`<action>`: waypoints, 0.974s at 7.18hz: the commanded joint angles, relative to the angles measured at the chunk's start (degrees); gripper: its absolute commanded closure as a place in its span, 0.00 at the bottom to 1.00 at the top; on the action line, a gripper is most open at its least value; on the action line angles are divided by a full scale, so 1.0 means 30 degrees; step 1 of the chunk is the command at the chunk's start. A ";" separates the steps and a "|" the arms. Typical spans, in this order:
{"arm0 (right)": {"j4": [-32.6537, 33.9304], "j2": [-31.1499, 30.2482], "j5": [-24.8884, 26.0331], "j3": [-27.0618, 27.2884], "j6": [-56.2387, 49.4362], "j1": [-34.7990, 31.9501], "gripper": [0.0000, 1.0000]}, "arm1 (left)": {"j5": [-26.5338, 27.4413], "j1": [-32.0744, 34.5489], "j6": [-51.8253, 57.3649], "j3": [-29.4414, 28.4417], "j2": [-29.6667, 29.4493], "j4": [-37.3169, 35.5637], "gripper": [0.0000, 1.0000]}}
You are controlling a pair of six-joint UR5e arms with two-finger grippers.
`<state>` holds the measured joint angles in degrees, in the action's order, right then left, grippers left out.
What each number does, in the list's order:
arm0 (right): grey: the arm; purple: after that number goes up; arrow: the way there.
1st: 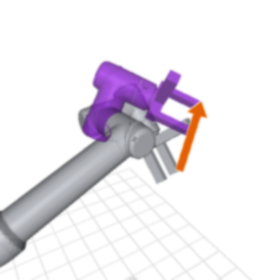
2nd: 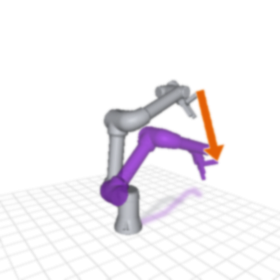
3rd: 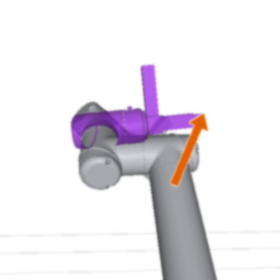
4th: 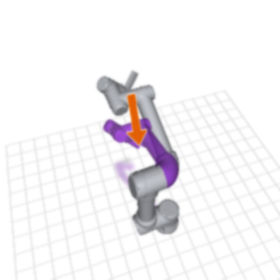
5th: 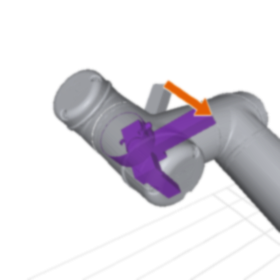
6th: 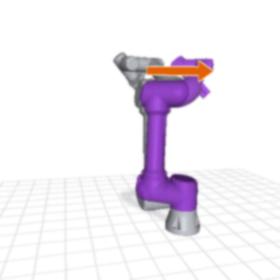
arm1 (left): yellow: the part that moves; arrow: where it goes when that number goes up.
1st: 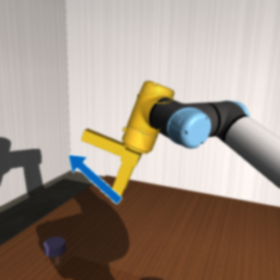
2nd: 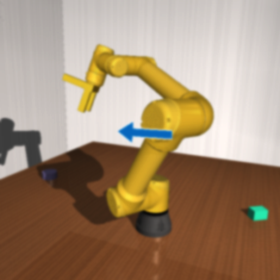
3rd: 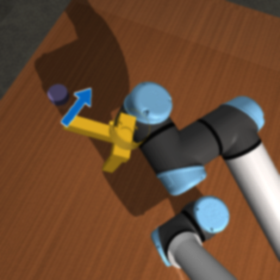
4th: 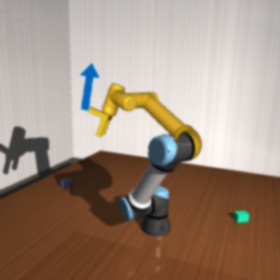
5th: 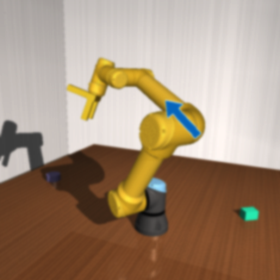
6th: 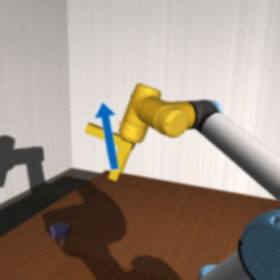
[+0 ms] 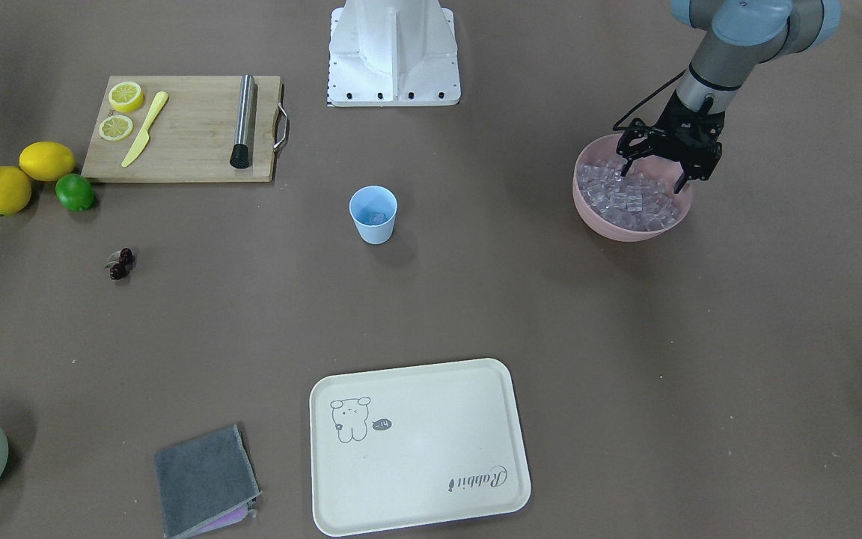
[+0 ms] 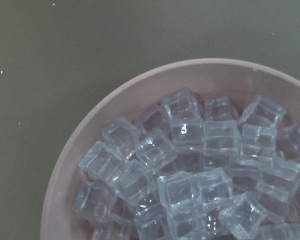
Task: Put ice and cherries in cup
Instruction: 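Lower the left gripper into the bowl and grasp another ice cube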
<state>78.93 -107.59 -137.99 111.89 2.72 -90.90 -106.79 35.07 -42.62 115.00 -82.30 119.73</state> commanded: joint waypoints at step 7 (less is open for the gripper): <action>0.0000 -0.0025 0.0000 -0.0002 0.0029 -0.0021 0.00 | 0.0031 -0.0382 -0.0032 -0.0217 -0.0018 -0.0007 0.71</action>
<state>78.93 -107.67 -137.99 111.88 2.74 -90.93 -106.70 33.93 -42.72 114.18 -82.28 119.71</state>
